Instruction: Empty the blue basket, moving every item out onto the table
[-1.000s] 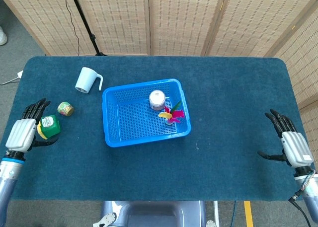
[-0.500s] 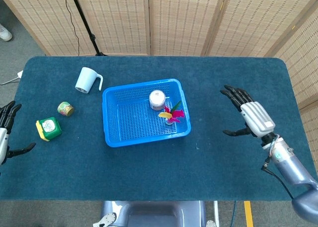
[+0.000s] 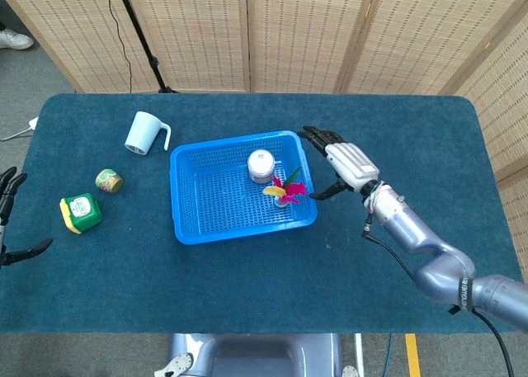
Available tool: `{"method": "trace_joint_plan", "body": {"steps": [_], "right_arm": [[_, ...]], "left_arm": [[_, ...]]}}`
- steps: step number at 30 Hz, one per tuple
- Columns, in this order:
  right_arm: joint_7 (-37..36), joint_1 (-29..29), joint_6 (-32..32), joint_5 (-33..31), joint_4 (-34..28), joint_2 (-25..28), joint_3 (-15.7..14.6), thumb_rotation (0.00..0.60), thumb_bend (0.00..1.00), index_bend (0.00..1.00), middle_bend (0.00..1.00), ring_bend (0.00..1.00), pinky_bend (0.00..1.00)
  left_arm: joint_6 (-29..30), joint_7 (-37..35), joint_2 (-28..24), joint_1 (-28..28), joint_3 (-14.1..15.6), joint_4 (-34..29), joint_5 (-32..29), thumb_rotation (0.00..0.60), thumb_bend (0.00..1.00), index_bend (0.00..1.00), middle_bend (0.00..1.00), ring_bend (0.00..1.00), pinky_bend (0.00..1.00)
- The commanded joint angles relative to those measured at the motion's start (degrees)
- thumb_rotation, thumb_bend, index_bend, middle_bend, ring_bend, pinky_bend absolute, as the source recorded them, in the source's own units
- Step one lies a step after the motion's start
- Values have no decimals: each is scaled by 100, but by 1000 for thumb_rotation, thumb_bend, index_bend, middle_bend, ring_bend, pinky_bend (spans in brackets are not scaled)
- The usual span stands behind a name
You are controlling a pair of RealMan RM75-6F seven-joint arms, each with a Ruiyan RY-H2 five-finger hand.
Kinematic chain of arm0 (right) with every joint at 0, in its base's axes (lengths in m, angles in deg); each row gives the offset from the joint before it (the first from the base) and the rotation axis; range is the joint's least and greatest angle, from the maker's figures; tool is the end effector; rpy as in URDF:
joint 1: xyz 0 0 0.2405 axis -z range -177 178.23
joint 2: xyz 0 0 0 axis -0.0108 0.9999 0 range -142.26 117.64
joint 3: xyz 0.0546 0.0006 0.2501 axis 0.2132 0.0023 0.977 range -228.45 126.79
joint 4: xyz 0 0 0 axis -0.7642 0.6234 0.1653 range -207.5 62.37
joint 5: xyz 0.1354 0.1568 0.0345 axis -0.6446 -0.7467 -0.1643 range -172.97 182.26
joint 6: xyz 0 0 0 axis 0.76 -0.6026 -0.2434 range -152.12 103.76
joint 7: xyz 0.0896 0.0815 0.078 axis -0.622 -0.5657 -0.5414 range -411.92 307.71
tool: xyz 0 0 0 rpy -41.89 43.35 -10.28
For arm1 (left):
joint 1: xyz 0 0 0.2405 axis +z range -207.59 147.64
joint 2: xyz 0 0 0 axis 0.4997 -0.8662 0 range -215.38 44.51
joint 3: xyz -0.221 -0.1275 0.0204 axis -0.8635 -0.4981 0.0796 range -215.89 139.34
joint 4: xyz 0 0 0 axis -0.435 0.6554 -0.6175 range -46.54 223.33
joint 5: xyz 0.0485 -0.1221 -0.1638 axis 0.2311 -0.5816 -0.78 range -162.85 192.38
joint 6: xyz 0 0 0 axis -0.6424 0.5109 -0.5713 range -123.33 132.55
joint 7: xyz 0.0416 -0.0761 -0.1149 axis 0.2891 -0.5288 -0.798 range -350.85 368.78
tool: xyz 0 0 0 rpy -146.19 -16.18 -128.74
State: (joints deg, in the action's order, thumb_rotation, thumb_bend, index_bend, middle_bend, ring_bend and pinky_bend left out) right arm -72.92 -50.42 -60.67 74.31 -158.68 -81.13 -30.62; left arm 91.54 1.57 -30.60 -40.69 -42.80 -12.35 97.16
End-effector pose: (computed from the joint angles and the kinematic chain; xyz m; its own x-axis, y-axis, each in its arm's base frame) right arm -0.0976 -0.4181 0.0949 0.1111 -0.4032 0.9083 -0.9333 -0.3564 -0.0441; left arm -0.2747 0.2140 0.2073 0.2745 -0.0918 0.9572 0.9575 -0.0659 -0.2809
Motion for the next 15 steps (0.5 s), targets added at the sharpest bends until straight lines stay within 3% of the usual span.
{"method": "trace_joint_plan", "body": {"steps": [1, 6, 15], "right_arm": [[33, -433, 622, -251, 504, -430, -34, 600, 0, 0, 0, 0, 0], [-93, -740, 1169, -444, 598, -589, -36, 600, 0, 0, 0, 0, 0], [78, -1127, 1473, -422, 1098, -1138, -216, 600, 0, 0, 0, 0, 0]], "left_arm": [[-11, -41, -14, 19, -10, 15, 0, 600, 29, 0, 0, 0, 0], [-93, -177, -43, 29, -60, 79, -81, 600, 29, 0, 0, 0, 0], [-194, -298, -54, 27, -105, 136, -79, 600, 29, 0, 0, 0, 0]]}}
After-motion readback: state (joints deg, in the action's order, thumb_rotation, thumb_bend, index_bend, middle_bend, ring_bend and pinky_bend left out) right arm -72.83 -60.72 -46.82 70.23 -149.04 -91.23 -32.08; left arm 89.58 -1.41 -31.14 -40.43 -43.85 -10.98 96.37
